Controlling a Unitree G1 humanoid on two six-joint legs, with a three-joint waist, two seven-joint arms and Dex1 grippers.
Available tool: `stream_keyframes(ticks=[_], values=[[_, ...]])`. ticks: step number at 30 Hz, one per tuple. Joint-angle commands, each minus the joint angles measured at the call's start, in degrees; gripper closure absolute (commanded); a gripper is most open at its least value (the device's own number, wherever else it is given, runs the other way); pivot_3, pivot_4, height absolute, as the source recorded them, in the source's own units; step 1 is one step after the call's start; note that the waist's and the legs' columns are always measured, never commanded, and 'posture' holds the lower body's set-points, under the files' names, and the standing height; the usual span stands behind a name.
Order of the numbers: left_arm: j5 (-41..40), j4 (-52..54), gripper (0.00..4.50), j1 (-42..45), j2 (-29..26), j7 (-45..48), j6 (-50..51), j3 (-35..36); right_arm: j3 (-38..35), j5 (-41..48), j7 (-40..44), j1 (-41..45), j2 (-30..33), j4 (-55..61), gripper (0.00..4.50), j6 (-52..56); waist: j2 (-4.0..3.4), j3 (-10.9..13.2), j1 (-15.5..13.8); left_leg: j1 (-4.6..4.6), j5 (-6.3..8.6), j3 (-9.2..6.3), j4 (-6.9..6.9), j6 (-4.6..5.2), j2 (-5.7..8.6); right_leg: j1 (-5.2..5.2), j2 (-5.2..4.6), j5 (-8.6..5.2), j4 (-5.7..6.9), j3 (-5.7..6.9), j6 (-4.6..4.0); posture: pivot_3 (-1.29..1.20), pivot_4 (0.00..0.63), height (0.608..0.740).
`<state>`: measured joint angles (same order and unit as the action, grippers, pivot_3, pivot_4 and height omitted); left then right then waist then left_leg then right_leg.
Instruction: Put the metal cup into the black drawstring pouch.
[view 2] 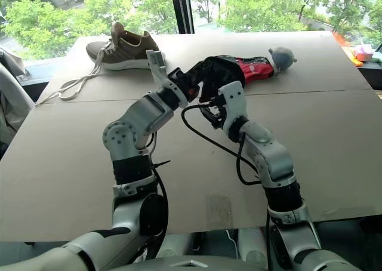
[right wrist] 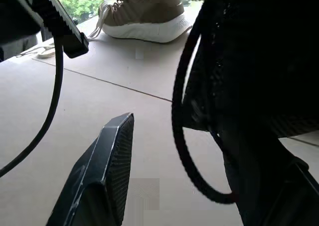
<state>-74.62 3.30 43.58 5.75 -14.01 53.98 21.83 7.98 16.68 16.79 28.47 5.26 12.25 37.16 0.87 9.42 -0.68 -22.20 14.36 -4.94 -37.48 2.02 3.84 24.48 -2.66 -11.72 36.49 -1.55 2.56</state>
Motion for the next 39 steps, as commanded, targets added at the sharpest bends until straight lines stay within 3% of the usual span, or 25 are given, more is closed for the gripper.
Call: stream_keyframes(ticks=[1, 7, 13, 22, 26, 32, 35, 39], values=[[-2.4, 0.9, 4.50, 0.8, -0.4, 0.0, -0.8, -1.3, -1.4, -0.2, -0.9, 1.1, -0.5, 1.4, 1.77, -1.5, 0.00, 0.0, 0.0, 0.00, 0.00, 0.00, 0.00, 0.00, 0.00, 0.01, 0.00, 0.00, 0.00, 0.00, 0.00, 0.00, 0.150, 0.740], [-3.5, 0.7, 4.50, 0.7, -1.0, -0.4, -1.2, -1.7, -1.6, 0.5, -0.3, 1.7, -1.1, 1.3, 1.77, -1.6, 0.00, 0.0, 0.0, 0.00, 0.00, 0.01, 0.00, 0.00, 0.00, 0.02, 0.01, 0.00, 0.02, -0.01, 0.00, 0.00, 0.150, 0.740], [-4.1, 0.7, 4.50, 0.6, -1.5, -0.6, -1.8, -2.1, -1.8, 0.1, -0.1, 1.9, -1.5, 0.8, 4.48, -2.4, 0.00, 0.0, 0.0, 0.00, 0.00, 0.01, 0.00, 0.00, 0.00, 0.02, 0.02, 0.00, 0.03, -0.02, 0.00, 0.00, 0.150, 0.740], [-4.0, 0.1, 4.50, 0.4, -2.0, -0.4, -3.7, -2.6, -0.9, 0.2, 2.2, 0.8, 1.0, 3.0, 4.48, -1.0, 0.00, 0.0, 0.0, 0.00, 0.00, 0.01, 0.00, 0.00, 0.00, 0.03, 0.01, 0.00, 0.03, -0.03, 0.00, 0.00, 0.150, 0.740], [-1.6, -0.3, 4.50, 0.7, -3.9, 2.4, -7.2, -1.5, 0.2, 1.7, 8.3, -1.4, 8.8, 8.2, 4.48, 3.0, 0.00, 0.0, 0.0, -0.02, 0.00, 0.01, 0.00, 0.00, 0.00, 0.02, 0.01, 0.00, 0.00, -0.01, 0.00, 0.00, 0.150, 0.740], [-0.2, 1.7, 4.50, -0.7, -7.2, 10.6, -10.1, -2.0, 0.1, -4.4, 14.2, 0.6, 24.8, 8.8, 4.48, 0.2, 0.00, 0.0, 0.0, -0.07, 0.00, 0.06, 0.00, 0.00, 0.01, 0.08, 0.01, 0.00, -0.01, -0.02, 0.00, 0.00, 0.150, 0.740], [-1.6, 3.4, 3.67, -1.8, -8.0, 12.7, -9.3, -2.7, 0.8, -8.7, 16.4, 3.7, 30.7, 6.9, 4.50, -3.8, 0.02, 0.0, 0.1, -0.09, 0.00, 0.07, 0.01, 0.00, -0.02, 0.10, -0.02, 0.00, 0.00, -0.05, 0.00, 0.00, 0.150, 0.740], [1.9, 3.9, 1.84, -3.2, -11.8, 14.3, -7.4, -5.0, 4.0, -18.6, 19.0, 8.8, 38.7, 1.0, 4.50, -15.3, 0.02, 0.0, 0.0, -0.11, 0.00, 0.10, 0.01, 0.00, -0.05, 0.13, -0.12, 0.00, -0.02, -0.07, 0.00, 0.00, 0.150, 0.740]])
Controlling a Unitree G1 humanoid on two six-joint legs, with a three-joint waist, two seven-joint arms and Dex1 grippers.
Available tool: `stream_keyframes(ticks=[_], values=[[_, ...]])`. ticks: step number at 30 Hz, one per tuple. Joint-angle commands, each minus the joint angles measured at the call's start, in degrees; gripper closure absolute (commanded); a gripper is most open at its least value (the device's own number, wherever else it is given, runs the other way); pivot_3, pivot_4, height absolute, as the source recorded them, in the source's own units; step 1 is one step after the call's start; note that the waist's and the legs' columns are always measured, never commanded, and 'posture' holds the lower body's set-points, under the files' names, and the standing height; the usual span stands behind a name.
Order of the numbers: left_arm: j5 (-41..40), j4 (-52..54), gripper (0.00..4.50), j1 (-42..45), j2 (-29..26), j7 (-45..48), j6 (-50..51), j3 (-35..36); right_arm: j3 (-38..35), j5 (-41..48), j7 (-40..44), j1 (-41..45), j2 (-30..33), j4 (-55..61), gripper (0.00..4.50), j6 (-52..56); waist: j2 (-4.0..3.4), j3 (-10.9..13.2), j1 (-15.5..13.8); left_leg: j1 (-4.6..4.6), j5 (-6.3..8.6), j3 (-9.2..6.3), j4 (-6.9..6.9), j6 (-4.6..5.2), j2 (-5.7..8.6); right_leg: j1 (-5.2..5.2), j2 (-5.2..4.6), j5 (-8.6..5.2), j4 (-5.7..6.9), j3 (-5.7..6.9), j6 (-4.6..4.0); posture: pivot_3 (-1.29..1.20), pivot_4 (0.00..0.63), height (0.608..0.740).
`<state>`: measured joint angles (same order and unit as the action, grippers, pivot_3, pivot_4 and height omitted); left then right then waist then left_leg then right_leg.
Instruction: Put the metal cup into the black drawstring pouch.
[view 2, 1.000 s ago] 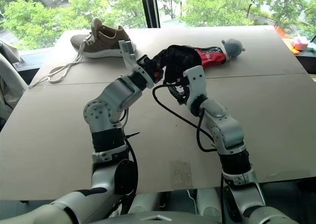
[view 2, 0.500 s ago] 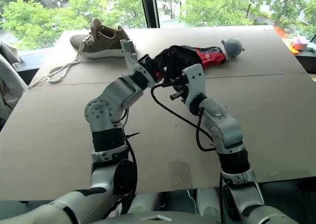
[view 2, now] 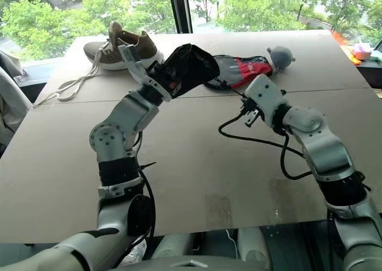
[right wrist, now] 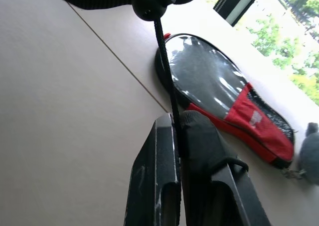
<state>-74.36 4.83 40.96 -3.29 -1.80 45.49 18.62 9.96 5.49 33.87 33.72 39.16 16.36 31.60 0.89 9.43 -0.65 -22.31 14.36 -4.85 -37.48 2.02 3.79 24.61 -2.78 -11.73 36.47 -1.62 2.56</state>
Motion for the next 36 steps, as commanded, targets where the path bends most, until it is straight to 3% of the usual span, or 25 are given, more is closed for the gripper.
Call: stream_keyframes(ticks=[1, 4, 8, 14, 18, 24, 36], values=[[2.2, 2.3, 1.84, -0.8, -3.7, 2.6, 1.4, -2.2, 2.7, -9.7, 2.3, 4.7, 6.4, -4.9, 4.50, -13.0, 0.00, 0.0, 0.0, 0.00, 0.00, 0.02, 0.00, 0.00, 0.00, 0.01, 0.01, 0.00, 0.00, -0.01, 0.00, 0.00, 0.150, 0.740], [1.4, 2.1, 1.84, -0.8, -7.0, 6.2, 2.4, -1.9, 3.6, -15.6, 0.8, 9.7, 8.8, -12.3, 4.50, -23.6, 0.01, 0.0, 0.0, -0.02, 0.00, 0.04, 0.00, 0.00, 0.02, 0.02, 0.09, 0.00, -0.02, -0.01, 0.00, 0.00, 0.150, 0.740], [7.7, 3.7, 1.84, 1.1, -10.0, 13.7, -3.9, -2.5, 3.3, -20.9, -3.0, 17.3, 8.3, -22.3, 4.50, -36.6, 0.04, 0.1, 0.2, -0.08, -0.01, 0.14, 0.05, -0.02, 0.00, 0.15, 0.08, 0.00, -0.03, -0.10, 0.00, 0.00, 0.150, 0.740], [22.1, 4.1, 1.84, 5.1, -12.3, 28.2, -11.7, -13.7, 2.8, -24.4, -7.5, 27.0, 4.6, -29.9, 4.50, -49.5, 0.06, 0.1, -0.1, -0.33, -0.02, 0.02, 0.08, -0.03, -0.01, 0.22, -0.01, 0.01, -0.28, 0.02, 0.00, 0.00, 0.150, 0.740], [31.5, 1.0, 1.84, 7.3, -11.5, 36.1, -20.9, -19.0, 2.5, -24.9, -7.9, 29.8, 2.6, -31.5, 4.50, -52.0, 0.06, 0.1, 0.0, -0.45, -0.02, -0.06, 0.15, -0.02, 0.01, 0.23, -0.01, 0.02, -0.51, 0.09, 0.00, 0.00, 0.150, 0.740], [52.1, -15.1, 1.84, 12.7, -10.7, 36.2, -42.6, -22.5, 1.9, -24.3, -7.2, 31.3, -0.1, -31.0, 4.50, -53.2, 0.06, 0.1, 0.1, -0.47, -0.02, -0.09, 0.17, -0.02, 0.00, 0.28, 0.00, 0.05, -0.48, 0.13, -0.05, 0.00, 0.150, 0.740], [55.2, -20.1, 1.84, 12.8, -7.2, 39.7, -45.8, -21.5, 1.1, -23.7, -6.2, 31.2, -2.5, -29.9, 4.50, -52.0, 0.06, 0.1, 0.6, -0.72, -0.02, -0.03, 0.13, -0.01, 0.01, 0.60, -0.08, 0.05, -0.26, 0.06, -0.04, 0.00, 0.150, 0.740]])
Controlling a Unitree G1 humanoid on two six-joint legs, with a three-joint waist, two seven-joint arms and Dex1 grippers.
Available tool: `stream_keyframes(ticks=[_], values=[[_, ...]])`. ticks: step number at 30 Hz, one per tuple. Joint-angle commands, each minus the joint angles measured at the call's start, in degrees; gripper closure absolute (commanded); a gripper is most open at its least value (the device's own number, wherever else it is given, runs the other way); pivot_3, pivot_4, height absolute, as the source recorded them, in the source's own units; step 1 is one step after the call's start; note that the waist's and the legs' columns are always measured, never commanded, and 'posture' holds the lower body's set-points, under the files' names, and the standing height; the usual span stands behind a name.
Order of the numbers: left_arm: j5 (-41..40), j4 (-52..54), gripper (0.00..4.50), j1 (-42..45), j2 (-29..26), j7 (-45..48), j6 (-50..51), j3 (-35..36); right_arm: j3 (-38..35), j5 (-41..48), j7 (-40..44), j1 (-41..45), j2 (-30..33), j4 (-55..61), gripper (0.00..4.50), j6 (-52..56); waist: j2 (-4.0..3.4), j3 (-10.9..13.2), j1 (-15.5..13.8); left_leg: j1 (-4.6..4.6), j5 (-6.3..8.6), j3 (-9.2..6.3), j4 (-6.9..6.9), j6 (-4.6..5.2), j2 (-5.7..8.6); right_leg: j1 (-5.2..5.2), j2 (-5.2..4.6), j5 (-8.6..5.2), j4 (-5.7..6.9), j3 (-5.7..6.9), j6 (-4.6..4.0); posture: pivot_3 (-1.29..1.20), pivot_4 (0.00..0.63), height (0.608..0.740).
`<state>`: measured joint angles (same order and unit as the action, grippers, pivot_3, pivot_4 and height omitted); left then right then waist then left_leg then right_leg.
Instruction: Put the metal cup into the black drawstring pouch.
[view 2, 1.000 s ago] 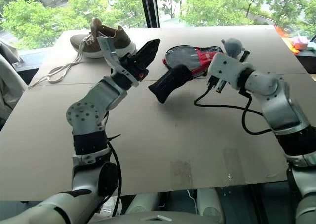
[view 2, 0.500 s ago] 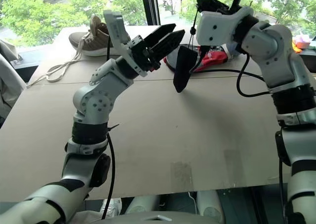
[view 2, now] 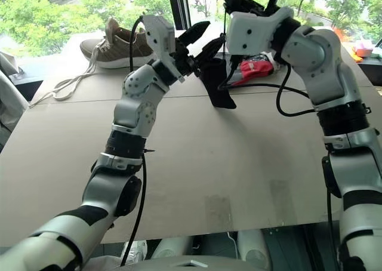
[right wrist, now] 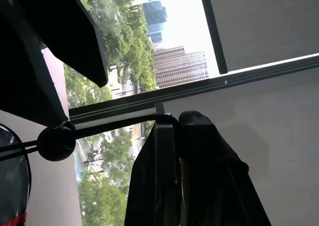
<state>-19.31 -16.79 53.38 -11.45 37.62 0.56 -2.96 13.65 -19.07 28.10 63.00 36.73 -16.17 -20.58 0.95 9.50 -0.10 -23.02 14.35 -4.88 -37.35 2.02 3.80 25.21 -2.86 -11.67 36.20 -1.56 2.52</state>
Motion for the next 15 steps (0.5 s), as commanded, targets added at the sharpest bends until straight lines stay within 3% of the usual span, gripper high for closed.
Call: stream_keyframes(ticks=[1, 15], values=[[0.2, 1.6, 1.84, 0.4, 1.4, 0.2, -0.6, 0.2, -2.6, 0.8, -0.3, 1.8, -0.3, 2.8, 4.50, 0.4, 0.00, 0.0, 0.1, 0.00, 0.00, 0.00, -0.01, 0.00, 0.00, 0.01, 0.00, 0.00, 0.03, 0.00, 0.00, 0.00, 0.150, 0.740], [3.0, -2.2, 1.84, 1.7, 4.7, -0.8, -1.2, 0.4, -3.2, 0.6, 0.6, 1.0, -1.6, 5.7, 4.50, 3.2, 0.00, 0.0, 0.8, 0.12, 0.00, 0.14, -0.21, 0.00, 0.00, 0.06, 0.05, 0.00, 0.50, -0.15, 0.00, 0.00, 0.150, 0.740]])
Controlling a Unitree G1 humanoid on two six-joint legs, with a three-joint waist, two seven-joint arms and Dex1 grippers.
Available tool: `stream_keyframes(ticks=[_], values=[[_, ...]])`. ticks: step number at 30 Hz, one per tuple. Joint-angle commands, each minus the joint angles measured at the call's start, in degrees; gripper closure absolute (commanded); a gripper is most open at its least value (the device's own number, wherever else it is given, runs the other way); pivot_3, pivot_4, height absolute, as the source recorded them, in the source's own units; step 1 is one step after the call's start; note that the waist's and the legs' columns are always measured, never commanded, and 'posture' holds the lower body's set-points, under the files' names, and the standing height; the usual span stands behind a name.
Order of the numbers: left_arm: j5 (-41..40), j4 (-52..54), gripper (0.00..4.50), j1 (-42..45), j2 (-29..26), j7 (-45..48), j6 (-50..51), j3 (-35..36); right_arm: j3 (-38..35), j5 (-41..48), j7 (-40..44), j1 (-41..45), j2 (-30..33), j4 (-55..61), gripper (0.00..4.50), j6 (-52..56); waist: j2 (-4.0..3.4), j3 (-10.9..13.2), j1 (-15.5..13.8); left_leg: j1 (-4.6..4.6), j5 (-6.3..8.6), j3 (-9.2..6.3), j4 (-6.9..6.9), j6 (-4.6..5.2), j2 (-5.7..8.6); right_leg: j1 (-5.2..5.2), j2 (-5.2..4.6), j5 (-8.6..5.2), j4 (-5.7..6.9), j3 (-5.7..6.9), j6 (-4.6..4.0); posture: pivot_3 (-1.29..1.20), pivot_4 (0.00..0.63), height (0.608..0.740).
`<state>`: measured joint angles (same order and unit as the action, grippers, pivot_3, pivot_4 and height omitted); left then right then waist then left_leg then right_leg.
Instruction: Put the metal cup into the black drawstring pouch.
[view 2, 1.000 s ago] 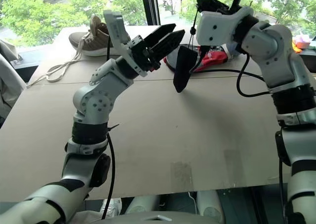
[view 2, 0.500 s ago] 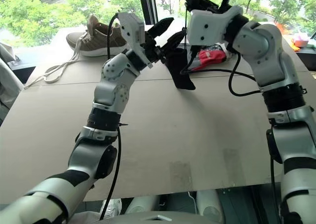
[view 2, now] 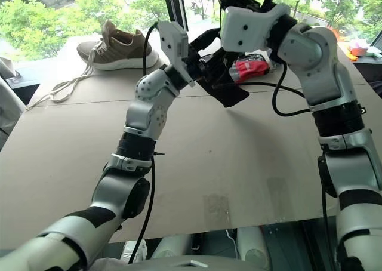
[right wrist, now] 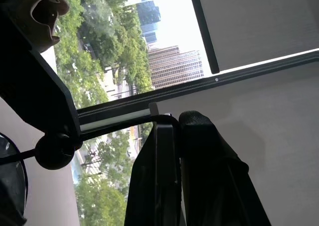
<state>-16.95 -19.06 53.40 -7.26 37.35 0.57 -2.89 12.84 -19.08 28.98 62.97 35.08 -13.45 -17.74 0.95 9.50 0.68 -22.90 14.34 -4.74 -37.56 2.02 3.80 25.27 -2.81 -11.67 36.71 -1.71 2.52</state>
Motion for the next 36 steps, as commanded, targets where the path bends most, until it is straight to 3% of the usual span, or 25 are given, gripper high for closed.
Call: stream_keyframes(ticks=[1, 9, 11, 36], values=[[0.8, -0.1, 1.84, 1.8, 0.7, -0.7, -1.3, 0.4, -2.4, 0.7, -0.2, 1.0, 0.0, 3.1, 4.50, 0.5, 0.00, 0.0, 0.0, 0.00, 0.00, 0.01, 0.00, 0.00, 0.00, 0.01, 0.00, 0.00, 0.00, -0.01, 0.00, 0.00, 0.150, 0.740], [0.3, -0.5, 1.84, 2.4, 1.7, -1.4, -1.4, 1.6, -2.5, 0.8, 0.3, 0.6, -0.2, 4.1, 4.50, 1.4, 0.00, 0.0, 0.0, 0.00, 0.00, 0.05, 0.00, 0.00, 0.00, 0.05, 0.00, 0.00, 0.03, -0.06, 0.00, 0.00, 0.150, 0.740], [0.7, -0.6, 2.64, 2.5, 1.7, -1.8, -1.7, 1.7, -2.4, 0.9, 0.4, 0.5, -0.3, 4.2, 4.50, 1.6, 0.00, 0.0, 0.0, 0.00, 0.00, 0.05, 0.00, 0.00, 0.00, 0.06, 0.00, 0.00, 0.04, -0.07, 0.00, 0.00, 0.150, 0.740], [-2.0, 2.6, 2.64, 1.6, 2.0, -1.1, 0.4, 3.1, -2.5, 1.1, 1.3, 0.0, -0.7, 4.5, 4.50, 2.5, 0.00, 0.0, 0.0, 0.00, 0.00, 0.08, -0.01, 0.00, 0.00, 0.07, 0.00, 0.00, 0.06, -0.10, 0.00, 0.00, 0.150, 0.740]])
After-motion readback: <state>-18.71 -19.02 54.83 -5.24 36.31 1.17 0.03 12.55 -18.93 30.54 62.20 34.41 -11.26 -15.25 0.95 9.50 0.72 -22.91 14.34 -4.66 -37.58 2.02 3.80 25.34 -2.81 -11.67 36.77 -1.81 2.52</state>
